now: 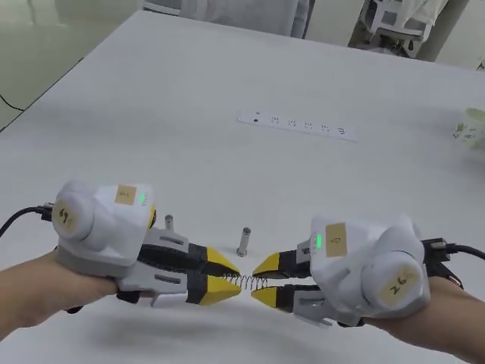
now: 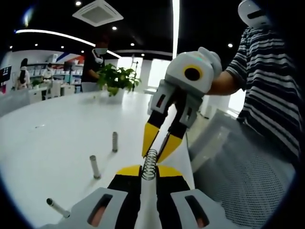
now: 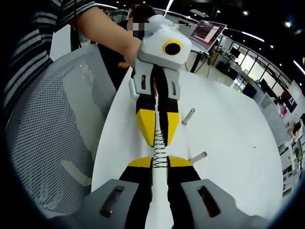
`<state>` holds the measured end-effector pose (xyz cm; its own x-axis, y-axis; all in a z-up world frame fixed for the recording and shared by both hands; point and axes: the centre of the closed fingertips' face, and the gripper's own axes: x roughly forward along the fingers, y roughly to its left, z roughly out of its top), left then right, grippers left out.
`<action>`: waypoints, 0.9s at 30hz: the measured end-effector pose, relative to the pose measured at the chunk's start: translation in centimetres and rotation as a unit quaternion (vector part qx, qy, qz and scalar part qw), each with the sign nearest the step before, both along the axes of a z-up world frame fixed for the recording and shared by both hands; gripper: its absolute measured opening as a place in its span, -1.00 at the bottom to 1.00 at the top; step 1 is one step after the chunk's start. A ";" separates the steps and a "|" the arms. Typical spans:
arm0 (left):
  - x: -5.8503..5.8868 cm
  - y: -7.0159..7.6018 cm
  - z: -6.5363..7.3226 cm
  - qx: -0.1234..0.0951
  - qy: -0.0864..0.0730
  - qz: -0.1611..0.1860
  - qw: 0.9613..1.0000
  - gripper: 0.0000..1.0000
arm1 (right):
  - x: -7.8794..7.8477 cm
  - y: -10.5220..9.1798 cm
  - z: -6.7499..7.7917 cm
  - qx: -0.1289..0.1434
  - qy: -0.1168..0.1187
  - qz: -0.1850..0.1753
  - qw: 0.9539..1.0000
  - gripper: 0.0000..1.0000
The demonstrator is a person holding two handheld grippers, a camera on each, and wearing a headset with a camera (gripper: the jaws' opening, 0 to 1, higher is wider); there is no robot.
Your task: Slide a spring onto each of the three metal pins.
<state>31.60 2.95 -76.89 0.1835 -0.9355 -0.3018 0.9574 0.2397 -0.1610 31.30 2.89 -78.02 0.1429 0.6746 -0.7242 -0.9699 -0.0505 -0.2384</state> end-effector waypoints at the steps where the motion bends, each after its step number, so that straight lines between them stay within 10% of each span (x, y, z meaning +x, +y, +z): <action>1: 0.0 0.0 0.0 0.001 -0.001 -0.001 1.000 -0.94 | 0.0 0.0 0.0 0.000 0.000 0.001 1.000 -0.85; 27: -1.3 -0.3 -0.7 0.002 0.014 -0.055 0.998 -0.96 | -1.1 -0.9 -1.0 0.021 0.044 -0.016 0.999 -0.76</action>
<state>30.26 2.70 -77.59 0.0718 -0.9483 -0.3091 0.9731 0.1346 -0.1869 30.22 2.02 -79.06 0.1020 0.7008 -0.7060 -0.9881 -0.0106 -0.1533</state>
